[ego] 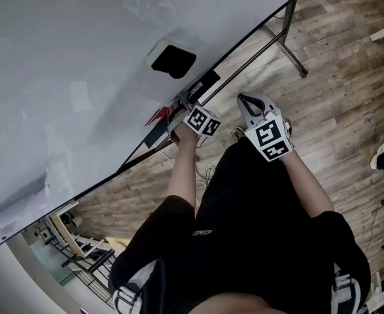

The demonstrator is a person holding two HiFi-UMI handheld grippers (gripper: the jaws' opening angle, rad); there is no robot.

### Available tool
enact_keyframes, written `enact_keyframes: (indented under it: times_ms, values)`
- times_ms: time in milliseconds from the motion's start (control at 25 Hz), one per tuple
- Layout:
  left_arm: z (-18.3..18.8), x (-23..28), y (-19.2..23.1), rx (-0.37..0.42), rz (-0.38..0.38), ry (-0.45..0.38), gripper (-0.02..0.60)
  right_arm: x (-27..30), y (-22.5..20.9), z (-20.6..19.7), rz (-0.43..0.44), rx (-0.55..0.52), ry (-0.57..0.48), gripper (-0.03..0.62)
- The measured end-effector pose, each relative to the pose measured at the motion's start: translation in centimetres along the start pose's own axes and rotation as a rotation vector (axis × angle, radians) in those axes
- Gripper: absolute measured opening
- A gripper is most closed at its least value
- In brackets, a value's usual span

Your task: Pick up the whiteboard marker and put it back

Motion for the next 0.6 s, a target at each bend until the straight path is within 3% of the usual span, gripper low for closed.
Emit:
enact_keyframes:
  times_ms: [120, 400, 600]
  values:
    - [0.2, -0.7, 0.7, -0.071, -0.009, -0.006, 0.063, 0.5, 0.2, 0.2, 0.033, -0.021, 0.008, 0.003]
    - [0.4, -4.2, 2.5, -0.280, -0.007, -0.128, 0.063, 2.3, 0.8, 0.7, 0.107, -0.009, 0.004, 0.004]
    - [0.2, -7.8, 3.7, -0.511, 0.012, -0.273, 0.063, 3.3, 2.0, 2.2, 0.179, -0.024, -0.034, 0.003]
Point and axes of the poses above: the fingertips, and each gripper's own axes: x forward along the fingers, y to its left, z out of its top, the point moved 4 cm from there along -x, backward along the fingers, and after that the axes turned 7 degrees about z, right-handed, at the moved point
